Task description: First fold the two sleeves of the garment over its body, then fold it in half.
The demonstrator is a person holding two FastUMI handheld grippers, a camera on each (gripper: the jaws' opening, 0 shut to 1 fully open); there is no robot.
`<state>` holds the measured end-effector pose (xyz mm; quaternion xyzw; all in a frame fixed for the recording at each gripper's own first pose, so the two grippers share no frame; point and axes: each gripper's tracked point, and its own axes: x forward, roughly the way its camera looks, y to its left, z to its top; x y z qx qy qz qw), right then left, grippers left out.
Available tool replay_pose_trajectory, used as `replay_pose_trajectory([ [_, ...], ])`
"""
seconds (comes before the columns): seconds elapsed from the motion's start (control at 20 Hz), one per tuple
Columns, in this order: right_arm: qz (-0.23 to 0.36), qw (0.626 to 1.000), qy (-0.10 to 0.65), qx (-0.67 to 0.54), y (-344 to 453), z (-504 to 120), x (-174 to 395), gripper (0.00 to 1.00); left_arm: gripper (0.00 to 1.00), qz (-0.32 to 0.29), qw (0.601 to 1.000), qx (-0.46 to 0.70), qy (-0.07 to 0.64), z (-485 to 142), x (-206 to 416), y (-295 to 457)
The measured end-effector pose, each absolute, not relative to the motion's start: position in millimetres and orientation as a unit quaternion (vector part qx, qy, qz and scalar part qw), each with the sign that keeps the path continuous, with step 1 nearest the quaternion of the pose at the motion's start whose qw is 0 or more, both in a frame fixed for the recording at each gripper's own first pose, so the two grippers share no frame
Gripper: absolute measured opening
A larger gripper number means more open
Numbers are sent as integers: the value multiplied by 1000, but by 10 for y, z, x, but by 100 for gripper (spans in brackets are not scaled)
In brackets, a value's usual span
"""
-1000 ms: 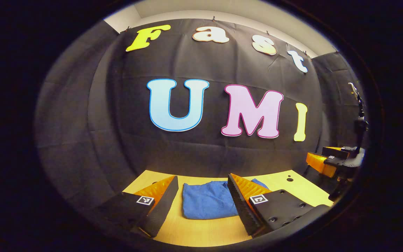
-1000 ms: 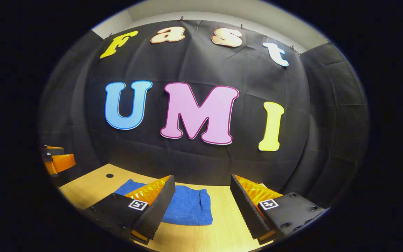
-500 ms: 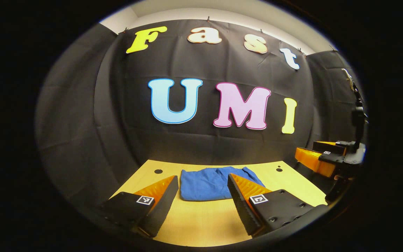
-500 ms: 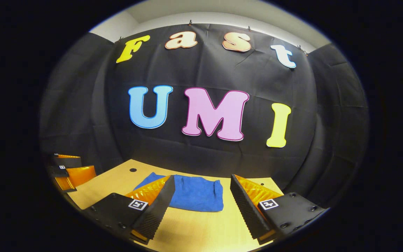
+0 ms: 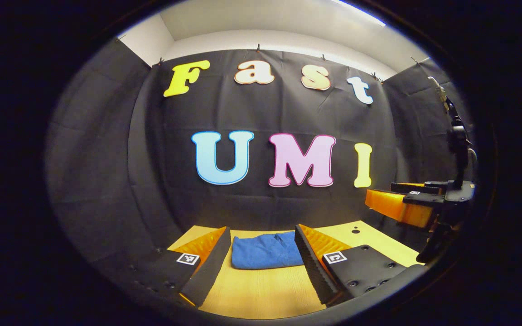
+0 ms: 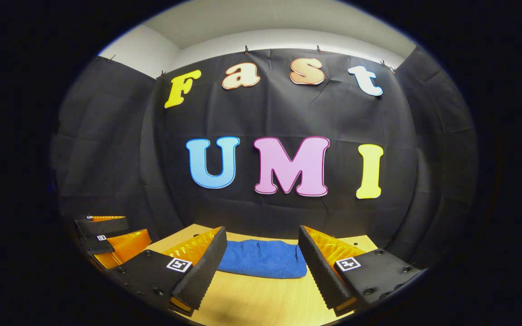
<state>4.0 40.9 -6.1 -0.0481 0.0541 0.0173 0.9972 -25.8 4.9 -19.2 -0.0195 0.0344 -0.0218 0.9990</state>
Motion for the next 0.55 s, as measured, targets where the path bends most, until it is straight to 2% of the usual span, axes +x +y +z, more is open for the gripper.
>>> replay_pose_trajectory([
  [0.05,22,997,52,-46,430,-46,22,99,82,-14,1000,-13,20,-167,-279,45],
  [0.1,31,997,48,-45,456,-36,-9,96,82,-14,1000,-5,6,-159,-314,14],
  [0.25,40,997,34,-59,471,-41,-59,95,82,-19,999,11,-27,-141,-400,-71],
  [0.35,48,996,37,-69,504,-118,-66,99,81,-22,999,14,-20,-210,-420,-105],
  [0.55,58,995,46,-63,525,-178,-53,99,81,-12,1000,-25,-15,-187,-474,-101],
])
